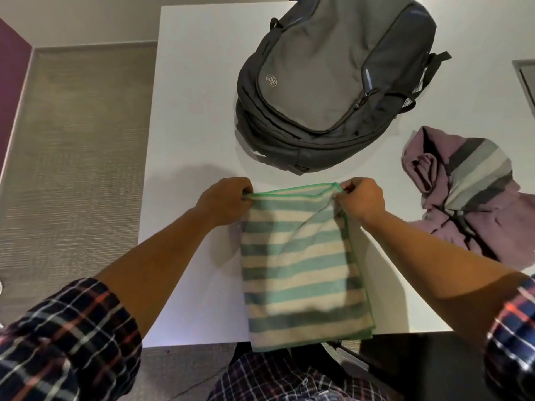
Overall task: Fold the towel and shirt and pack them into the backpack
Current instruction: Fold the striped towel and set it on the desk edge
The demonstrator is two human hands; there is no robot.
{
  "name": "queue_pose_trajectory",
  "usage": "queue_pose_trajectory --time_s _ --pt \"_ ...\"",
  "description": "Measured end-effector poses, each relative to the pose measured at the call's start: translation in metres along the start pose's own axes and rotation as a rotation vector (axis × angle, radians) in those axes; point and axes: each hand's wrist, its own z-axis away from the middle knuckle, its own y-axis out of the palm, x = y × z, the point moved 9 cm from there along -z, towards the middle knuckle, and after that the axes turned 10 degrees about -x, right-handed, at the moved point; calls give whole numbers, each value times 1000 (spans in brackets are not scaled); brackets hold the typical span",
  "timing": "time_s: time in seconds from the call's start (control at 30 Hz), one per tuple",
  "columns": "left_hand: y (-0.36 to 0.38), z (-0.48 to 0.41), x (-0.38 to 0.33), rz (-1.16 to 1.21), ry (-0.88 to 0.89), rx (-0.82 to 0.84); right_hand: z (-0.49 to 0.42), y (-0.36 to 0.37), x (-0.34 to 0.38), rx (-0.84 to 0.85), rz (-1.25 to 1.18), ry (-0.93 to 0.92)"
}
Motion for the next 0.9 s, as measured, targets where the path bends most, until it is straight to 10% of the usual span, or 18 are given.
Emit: queue_pose_trajectory --time_s 0.63,0.9 --pt "-21 24 37 18 -182 -454 5 2 4 -127 -97 -29" --pt "66 99 -29 -77 265 -420 99 53 18 3 285 -804"
